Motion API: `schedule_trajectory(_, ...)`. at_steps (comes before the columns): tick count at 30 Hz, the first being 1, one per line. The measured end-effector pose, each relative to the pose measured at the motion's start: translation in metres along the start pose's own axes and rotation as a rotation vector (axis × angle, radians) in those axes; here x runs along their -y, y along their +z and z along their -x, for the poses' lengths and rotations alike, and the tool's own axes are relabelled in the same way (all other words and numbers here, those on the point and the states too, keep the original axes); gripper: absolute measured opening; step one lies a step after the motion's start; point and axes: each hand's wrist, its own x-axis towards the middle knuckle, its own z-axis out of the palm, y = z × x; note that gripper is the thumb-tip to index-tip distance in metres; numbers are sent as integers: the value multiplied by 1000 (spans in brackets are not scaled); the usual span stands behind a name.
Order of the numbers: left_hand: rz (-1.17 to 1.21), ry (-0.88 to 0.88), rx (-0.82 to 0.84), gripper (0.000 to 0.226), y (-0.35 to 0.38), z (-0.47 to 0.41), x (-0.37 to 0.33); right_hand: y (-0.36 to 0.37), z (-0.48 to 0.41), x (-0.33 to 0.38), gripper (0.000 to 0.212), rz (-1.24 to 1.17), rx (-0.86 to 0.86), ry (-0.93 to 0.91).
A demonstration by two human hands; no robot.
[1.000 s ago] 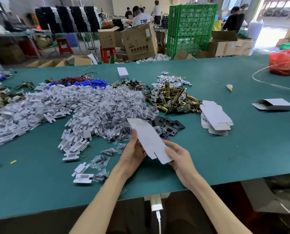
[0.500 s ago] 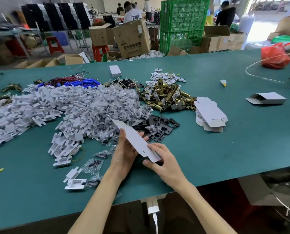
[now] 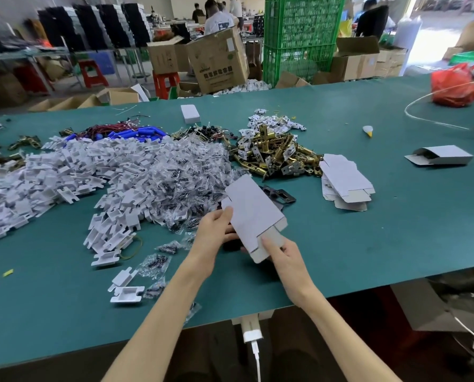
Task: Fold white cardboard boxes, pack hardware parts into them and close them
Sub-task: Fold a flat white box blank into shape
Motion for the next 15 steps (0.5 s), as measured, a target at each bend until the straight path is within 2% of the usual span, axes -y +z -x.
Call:
schedule_trajectory(1,91,16,21,34,2,2,3,-4,-1,1,26,-132,-7,53)
schedule_trajectory(4,412,3,76,34,13,11,10,-12,-3,4,28,-414,11,143)
schedule_trajectory(8,740,-105,117,38,29,17,18,-13,-4,5,28,-399,67,187)
schedule_trajectory(10,922,-133,164,42,33,17,23,-15,-4,5,36,-433,104,178)
schedule_trajectory(13,962,-102,240,54,34,15,28,-16,-5,7,40,-474,113,160)
schedule_trajectory(15,933,-72,297,53,33,15,29,-16,-6,9,49,-495,95,193)
